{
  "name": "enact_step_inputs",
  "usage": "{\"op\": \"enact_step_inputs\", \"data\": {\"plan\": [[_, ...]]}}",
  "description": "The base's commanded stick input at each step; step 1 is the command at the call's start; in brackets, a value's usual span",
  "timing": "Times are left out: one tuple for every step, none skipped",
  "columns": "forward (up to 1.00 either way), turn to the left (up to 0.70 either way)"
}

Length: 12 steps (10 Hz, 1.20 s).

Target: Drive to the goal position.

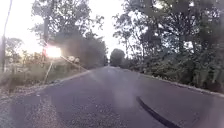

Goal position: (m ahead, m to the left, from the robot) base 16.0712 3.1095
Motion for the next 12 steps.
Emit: {"op": "enact_step_inputs", "data": {"plan": [[0.70,0.00],[0.00,0.00],[0.00,0.00],[0.00,0.00],[0.00,0.00],[0.00,0.00],[0.00,0.00],[0.00,0.00],[0.00,0.00],[0.00,0.00],[0.30,0.00],[1.00,0.00]]}}
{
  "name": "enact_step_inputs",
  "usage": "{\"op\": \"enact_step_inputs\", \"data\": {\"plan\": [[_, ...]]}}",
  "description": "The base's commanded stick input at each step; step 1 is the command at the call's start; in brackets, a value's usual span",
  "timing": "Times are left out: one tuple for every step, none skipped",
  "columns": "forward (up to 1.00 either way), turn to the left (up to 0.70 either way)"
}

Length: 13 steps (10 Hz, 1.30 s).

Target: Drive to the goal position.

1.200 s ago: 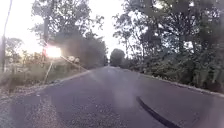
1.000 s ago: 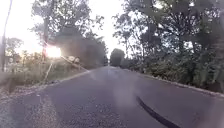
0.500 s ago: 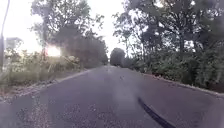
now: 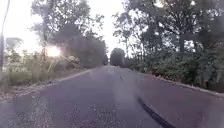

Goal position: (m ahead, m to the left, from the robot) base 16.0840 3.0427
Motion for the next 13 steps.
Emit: {"op": "enact_step_inputs", "data": {"plan": [[1.00,0.00],[1.00,0.00],[1.00,0.00],[1.00,0.00],[1.00,0.00],[1.00,0.00],[1.00,0.00],[1.00,0.00],[1.00,0.00],[1.00,0.00],[1.00,0.00],[1.00,0.00],[1.00,0.00]]}}
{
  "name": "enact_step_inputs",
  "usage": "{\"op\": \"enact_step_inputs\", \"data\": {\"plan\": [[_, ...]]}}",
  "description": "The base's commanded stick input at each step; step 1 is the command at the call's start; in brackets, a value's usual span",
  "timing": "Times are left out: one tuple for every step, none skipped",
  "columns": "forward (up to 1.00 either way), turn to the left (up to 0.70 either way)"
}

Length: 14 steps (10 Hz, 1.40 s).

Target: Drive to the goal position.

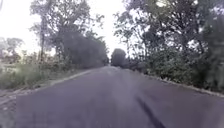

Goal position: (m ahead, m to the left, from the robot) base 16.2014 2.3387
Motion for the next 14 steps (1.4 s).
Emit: {"op": "enact_step_inputs", "data": {"plan": [[1.00,0.00],[1.00,0.00],[1.00,0.00],[1.00,0.00],[1.00,0.00],[1.00,0.00],[1.00,0.00],[1.00,0.00],[1.00,0.00],[1.00,0.00],[1.00,0.00],[1.00,0.00],[1.00,0.00],[1.00,0.00]]}}
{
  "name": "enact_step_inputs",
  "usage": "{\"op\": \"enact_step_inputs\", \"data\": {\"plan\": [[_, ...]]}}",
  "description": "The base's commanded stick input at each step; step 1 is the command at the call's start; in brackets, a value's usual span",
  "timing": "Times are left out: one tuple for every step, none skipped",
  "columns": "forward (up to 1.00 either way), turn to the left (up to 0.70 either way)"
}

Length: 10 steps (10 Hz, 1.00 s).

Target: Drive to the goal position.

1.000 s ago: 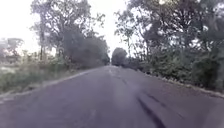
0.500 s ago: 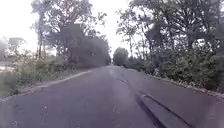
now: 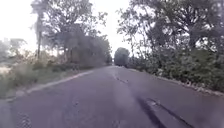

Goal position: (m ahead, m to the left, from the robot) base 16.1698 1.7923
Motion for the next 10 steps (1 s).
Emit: {"op": "enact_step_inputs", "data": {"plan": [[1.00,0.00],[1.00,0.00],[1.00,0.00],[1.00,0.00],[1.00,0.00],[1.00,0.00],[1.00,0.00],[1.00,0.00],[1.00,0.00],[1.00,0.00]]}}
